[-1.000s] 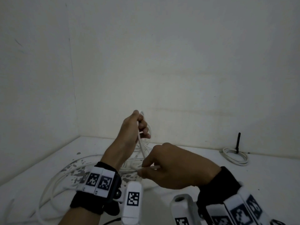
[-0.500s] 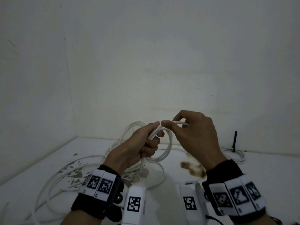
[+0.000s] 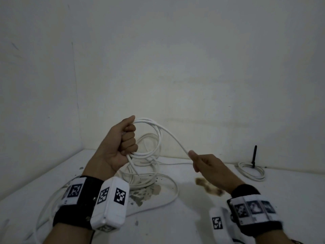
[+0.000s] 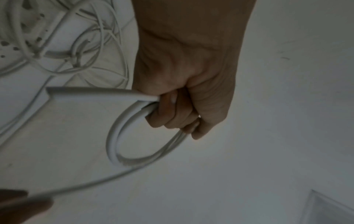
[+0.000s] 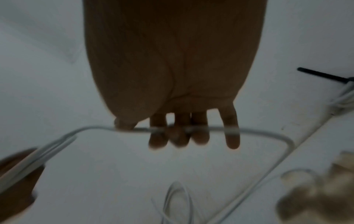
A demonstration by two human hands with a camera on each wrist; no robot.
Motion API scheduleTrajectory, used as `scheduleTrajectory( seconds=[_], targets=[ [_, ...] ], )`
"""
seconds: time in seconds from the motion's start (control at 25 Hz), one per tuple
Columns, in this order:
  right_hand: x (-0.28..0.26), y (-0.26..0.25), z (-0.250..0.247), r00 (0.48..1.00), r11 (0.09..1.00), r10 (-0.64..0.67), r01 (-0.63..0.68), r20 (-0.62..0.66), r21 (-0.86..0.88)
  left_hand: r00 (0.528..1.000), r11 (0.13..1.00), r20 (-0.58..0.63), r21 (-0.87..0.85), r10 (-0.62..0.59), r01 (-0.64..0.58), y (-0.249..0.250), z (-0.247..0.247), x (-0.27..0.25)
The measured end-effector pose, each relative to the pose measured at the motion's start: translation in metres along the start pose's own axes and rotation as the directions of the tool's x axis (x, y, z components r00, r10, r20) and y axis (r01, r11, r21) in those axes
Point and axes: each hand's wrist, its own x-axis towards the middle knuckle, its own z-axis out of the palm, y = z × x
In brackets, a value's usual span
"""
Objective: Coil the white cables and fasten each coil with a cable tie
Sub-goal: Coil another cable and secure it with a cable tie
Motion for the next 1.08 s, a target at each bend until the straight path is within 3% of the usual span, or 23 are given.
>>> scheduleTrajectory(
  seconds=[0.12,0.2,0.32,0.44,0.56,0.64,0.72,0.76,0.88,1.0,1.08],
  targets=[
    [0.005,-0.022,0.025,0.973,0.963,-0.010,-0.053,-0.232,-0.264,0.992,0.997,-0.116,-0.051,0.053,-0.060,-0.011,-0.001,0.010],
    [0.001,-0.047,0.037,0.960,0.919,-0.121,0.013,-0.251,-0.393,0.985,0.992,-0.157,-0.089,0.077,-0.091,-0.020,0.004,0.014],
    [-0.014,-0.076,0.049,0.965,0.845,-0.261,0.234,0.012,-0.481,0.975,0.991,-0.199,-0.070,0.099,-0.115,-0.029,0.011,0.014],
    [-0.024,-0.082,0.046,0.917,0.842,-0.213,0.348,0.337,-0.412,0.960,0.990,-0.244,-0.002,0.138,-0.143,-0.033,0.017,0.012],
    [-0.023,-0.080,0.042,0.886,0.936,-0.129,0.257,0.446,-0.240,0.938,0.976,-0.285,-0.025,0.200,-0.215,-0.033,0.019,0.013],
    [-0.023,-0.076,0.045,0.892,0.998,-0.058,0.042,0.447,0.044,0.912,0.953,-0.327,-0.085,0.248,-0.290,-0.030,0.017,0.014],
    [-0.022,-0.071,0.048,0.915,0.952,0.039,-0.156,0.401,0.263,0.886,0.919,-0.367,-0.161,0.282,-0.359,-0.026,0.013,0.014],
    [-0.020,-0.070,0.049,0.930,0.953,0.080,-0.176,0.359,0.245,0.874,0.904,-0.386,-0.181,0.296,-0.386,-0.024,0.011,0.014],
    [-0.018,-0.069,0.045,0.967,0.992,0.020,0.013,0.254,-0.128,0.851,0.897,-0.414,-0.153,0.322,-0.414,-0.024,0.007,0.013],
    [-0.025,-0.082,0.041,0.954,0.874,-0.186,0.270,0.236,-0.404,0.856,0.915,-0.399,-0.092,0.328,-0.394,-0.028,0.009,0.012],
    [-0.034,-0.092,0.038,0.922,0.782,-0.216,0.360,0.321,-0.509,0.861,0.925,-0.380,-0.037,0.337,-0.379,-0.030,0.018,0.011]
  ],
)
